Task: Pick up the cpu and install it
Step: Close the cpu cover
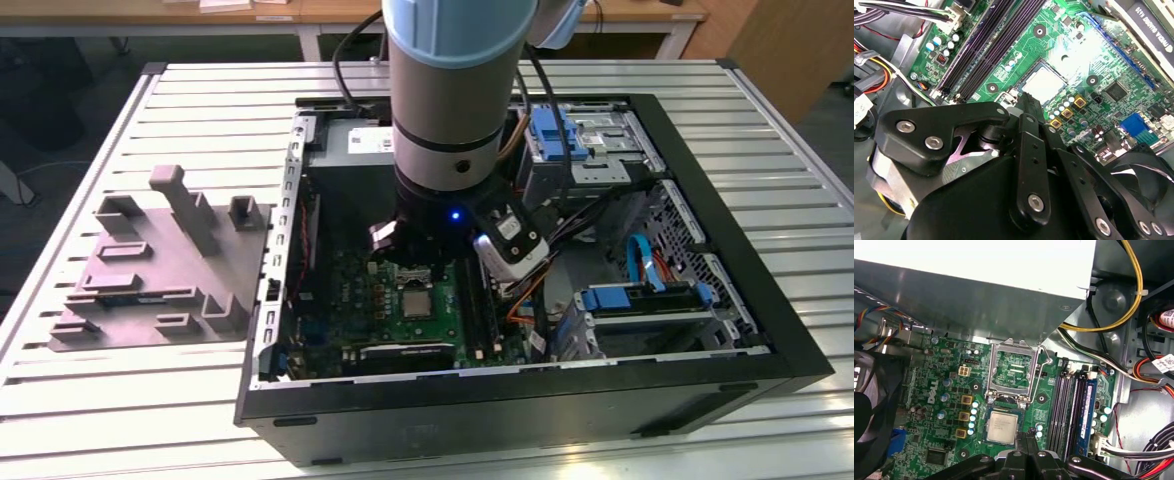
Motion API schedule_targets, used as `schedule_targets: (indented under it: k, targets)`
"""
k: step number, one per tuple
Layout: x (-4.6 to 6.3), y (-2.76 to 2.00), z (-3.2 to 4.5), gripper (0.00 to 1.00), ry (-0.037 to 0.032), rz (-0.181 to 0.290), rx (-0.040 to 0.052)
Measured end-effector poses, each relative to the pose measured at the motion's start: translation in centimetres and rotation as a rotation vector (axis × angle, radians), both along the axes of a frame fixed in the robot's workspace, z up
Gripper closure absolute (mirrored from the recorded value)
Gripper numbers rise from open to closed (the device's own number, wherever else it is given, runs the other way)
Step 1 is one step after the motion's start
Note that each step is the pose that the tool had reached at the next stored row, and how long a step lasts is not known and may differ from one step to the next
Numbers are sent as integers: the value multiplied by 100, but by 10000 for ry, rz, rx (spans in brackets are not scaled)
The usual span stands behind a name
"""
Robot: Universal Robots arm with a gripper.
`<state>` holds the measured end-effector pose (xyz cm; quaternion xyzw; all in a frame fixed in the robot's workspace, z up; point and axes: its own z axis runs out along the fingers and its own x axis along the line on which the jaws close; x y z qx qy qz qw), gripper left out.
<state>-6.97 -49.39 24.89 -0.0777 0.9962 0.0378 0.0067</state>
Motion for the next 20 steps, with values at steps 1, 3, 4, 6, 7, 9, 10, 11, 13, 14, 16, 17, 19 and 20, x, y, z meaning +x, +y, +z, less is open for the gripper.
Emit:
schedule_targets:
  k: [1, 3, 4, 6, 7, 9, 10, 11, 13, 14, 16, 17, 19, 20]
  targets:
    - [0, 0, 0, 89, -1, 1, -1]
    - [1, 0, 0, 89, -1, 0, 0]
    - [1, 0, 0, 89, -1, 9, -1]
    - [1, 0, 0, 89, 0, 260, -2]
    - [1, 0, 0, 89, 0, 424, -2]
    - [1, 0, -2, 89, -1, 766, 0]
    - [1, 0, -3, 89, 0, 946, 0]
    - [1, 0, -4, 89, 0, 1125, 0]
    - [1, 0, -8, 89, 0, 1496, 0]
    - [5, 0, -12, 89, -2, 1630, 2]
    - [46, 4, -15, 89, 3, 1692, 34]
    - [83, 17, -22, 89, 7, 1691, 46]
    - [135, 59, -37, 89, 27, 1692, 48]
    - [153, 89, -44, 89, 36, 1692, 48]
